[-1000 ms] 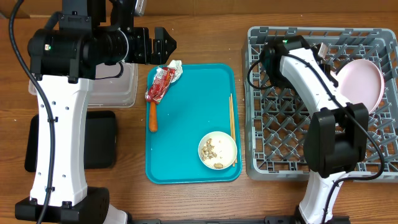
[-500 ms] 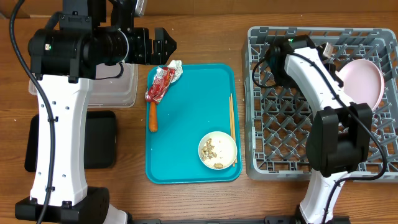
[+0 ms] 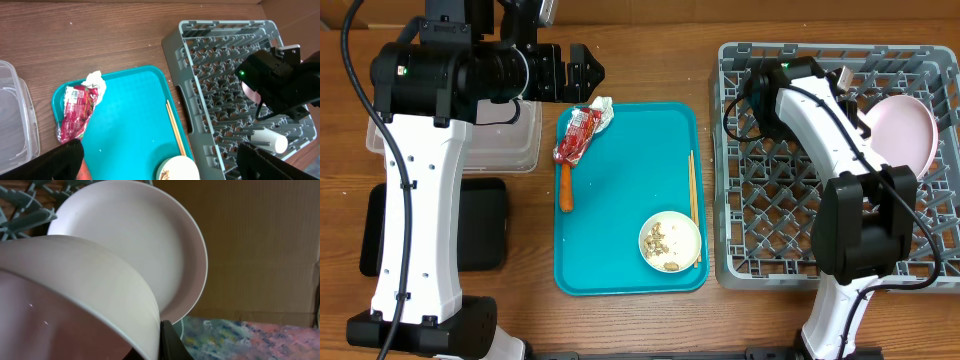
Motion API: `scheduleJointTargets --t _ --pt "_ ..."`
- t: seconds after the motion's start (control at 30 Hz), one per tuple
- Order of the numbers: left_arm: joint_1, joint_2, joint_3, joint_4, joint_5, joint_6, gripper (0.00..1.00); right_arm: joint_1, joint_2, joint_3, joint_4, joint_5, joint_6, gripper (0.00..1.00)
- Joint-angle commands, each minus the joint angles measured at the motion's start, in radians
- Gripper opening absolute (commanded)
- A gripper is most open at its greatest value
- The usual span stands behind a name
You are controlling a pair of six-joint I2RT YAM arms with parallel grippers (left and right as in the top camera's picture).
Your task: Sort waste into correct bins and load items into the dishwasher
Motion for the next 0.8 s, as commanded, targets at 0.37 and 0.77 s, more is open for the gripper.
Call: scheduleJointTargets --t 0.37,0.77 --pt "0.005 0.007 0.014 0.001 -0.003 0.026 1.00 0.017 0.011 0.003 0.074 0.077 0.043 0.04" --pt "0.005 0.007 0.014 0.001 -0.003 0.026 1.00 0.011 0.016 -0.003 0.120 0.006 0.000 0.04"
